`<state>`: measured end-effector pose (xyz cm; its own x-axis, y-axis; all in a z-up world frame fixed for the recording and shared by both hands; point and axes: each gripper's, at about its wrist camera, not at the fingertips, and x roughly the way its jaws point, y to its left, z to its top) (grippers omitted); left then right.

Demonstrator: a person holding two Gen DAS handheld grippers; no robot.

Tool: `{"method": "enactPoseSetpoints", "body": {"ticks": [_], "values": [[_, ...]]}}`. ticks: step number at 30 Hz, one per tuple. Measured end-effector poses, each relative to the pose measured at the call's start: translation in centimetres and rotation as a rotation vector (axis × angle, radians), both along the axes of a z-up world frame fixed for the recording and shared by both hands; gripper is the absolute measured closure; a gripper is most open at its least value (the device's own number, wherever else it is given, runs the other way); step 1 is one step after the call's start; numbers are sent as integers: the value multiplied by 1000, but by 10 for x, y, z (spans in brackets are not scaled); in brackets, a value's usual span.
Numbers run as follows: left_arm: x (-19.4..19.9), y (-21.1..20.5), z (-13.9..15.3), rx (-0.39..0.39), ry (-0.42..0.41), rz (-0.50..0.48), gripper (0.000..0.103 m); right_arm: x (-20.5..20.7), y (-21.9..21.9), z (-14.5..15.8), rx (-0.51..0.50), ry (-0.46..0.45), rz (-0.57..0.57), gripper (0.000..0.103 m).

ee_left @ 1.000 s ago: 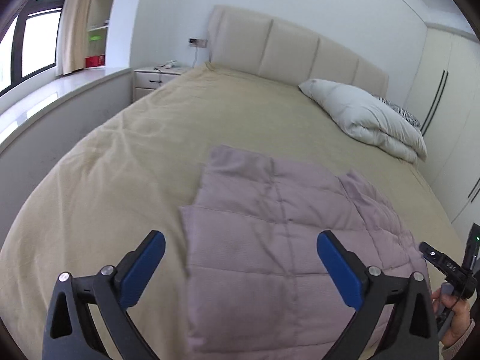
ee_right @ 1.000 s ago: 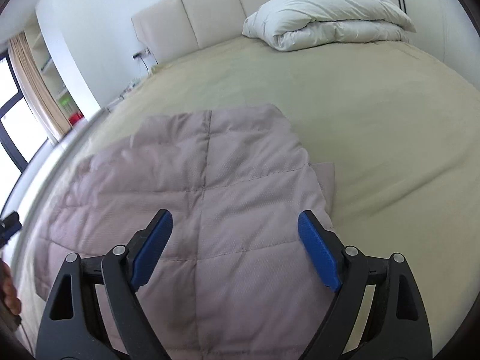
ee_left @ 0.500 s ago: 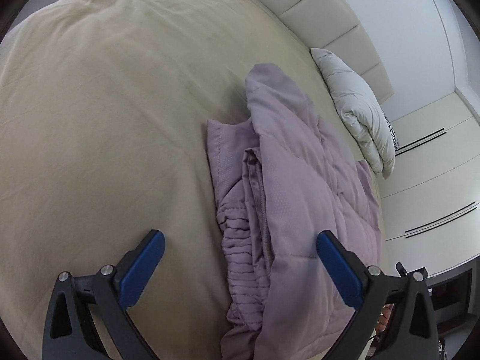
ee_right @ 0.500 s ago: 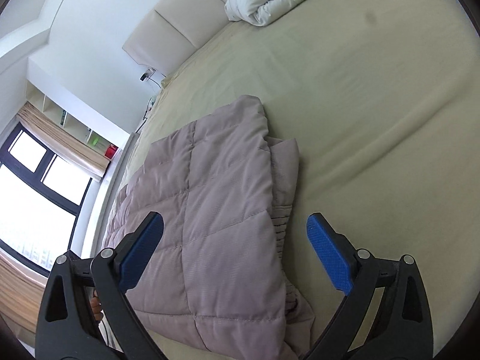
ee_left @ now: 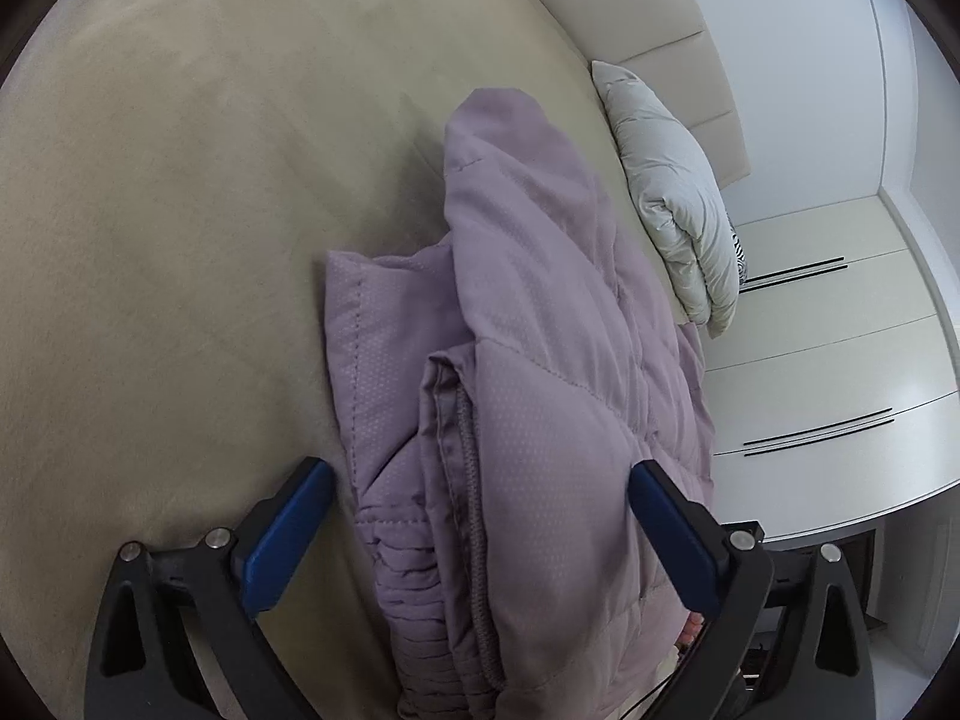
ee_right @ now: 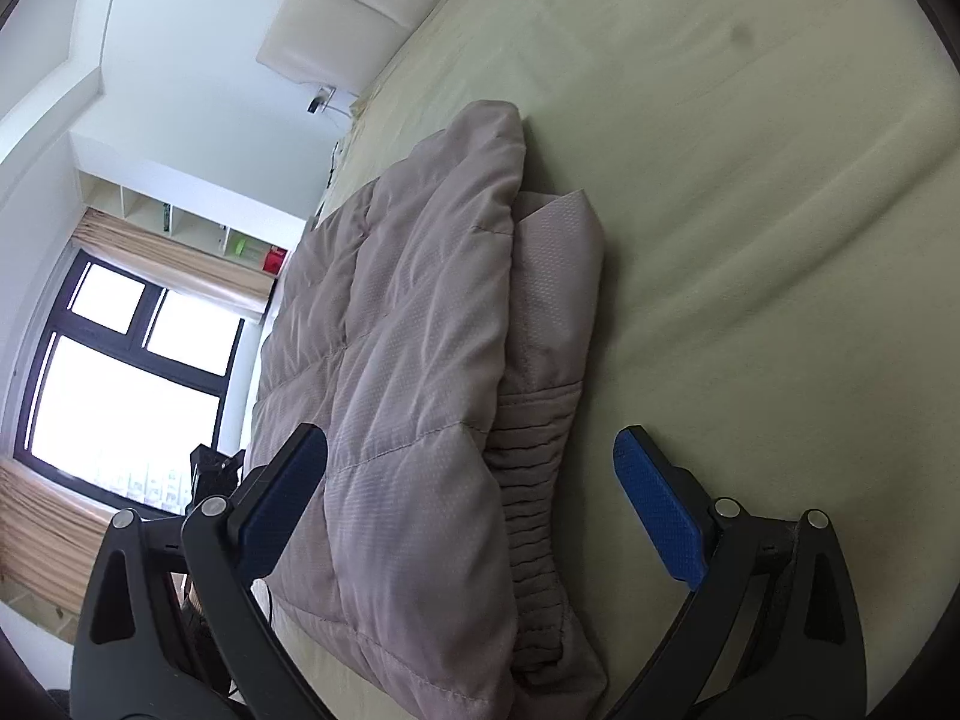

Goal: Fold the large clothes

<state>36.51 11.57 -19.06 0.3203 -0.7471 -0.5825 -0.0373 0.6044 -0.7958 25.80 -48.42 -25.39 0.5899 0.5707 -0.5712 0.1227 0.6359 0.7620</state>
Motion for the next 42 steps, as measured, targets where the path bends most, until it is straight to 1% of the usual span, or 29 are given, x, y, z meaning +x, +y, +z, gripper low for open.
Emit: {"method": "enactPoseSetpoints", "body": {"ticks": [1, 2, 4, 7, 11, 15, 17, 18, 20, 21, 23, 24, 25, 26, 28, 29, 31, 34, 36, 42], "values": [[4, 0, -2, -33, 4, -12, 15, 6, 3, -1, 2, 4, 19, 5], [5, 1, -5, -51, 22, -16, 20, 9, 5, -1, 4, 12, 37, 5], [4, 2, -7, -63, 22, -21, 22, 16, 7, -2, 14, 27, 64, 5], [4, -2, -5, -55, 18, -38, 22, 24, 11, -4, 31, 33, 106, 5], [13, -17, -1, -33, 17, -69, 14, 46, 20, -7, 4, 65, 156, 5], [15, -26, 2, 1, 7, -67, 13, 73, 28, -11, -17, 97, 173, 4], [17, -27, 1, 9, 2, -70, 21, 84, 31, -13, -29, 110, 179, 4], [17, -27, 0, 5, 1, -72, 23, 90, 32, -14, -31, 112, 180, 4], [17, -26, -3, -15, 8, -77, 34, 99, 33, -16, -34, 115, 179, 4], [17, -26, -4, -20, 10, -79, 36, 102, 34, -16, -37, 110, 180, 5], [14, -23, -6, -30, 12, -78, 45, 106, 39, -16, -57, 104, 181, 7], [12, -23, -5, -29, 8, -78, 47, 107, 42, -14, -77, 103, 180, 11], [11, -24, -3, -28, 3, -77, 52, 105, 44, -11, -90, 103, 177, 17], [9, -24, 0, -26, -5, -75, 57, 104, 45, -8, -102, 101, 174, 21], [2, -26, 11, -8, -28, -73, 63, 99, 50, 3, -151, 83, 170, 37], [-2, -27, 16, 0, -38, -76, 65, 98, 54, 9, -177, 70, 170, 41], [-11, -29, 26, 18, -58, -84, 66, 93, 60, 25, -222, 48, 168, 54], [-32, -29, 43, 17, -91, -95, 68, 80, 71, 50, -260, 7, 163, 62], [-51, -26, 53, 2, -111, -98, 68, 69, 79, 64, -271, -20, 163, 65], [-119, -7, 81, -29, -160, -94, 68, 9, 111, 105, -247, -108, 190, 67]]}}
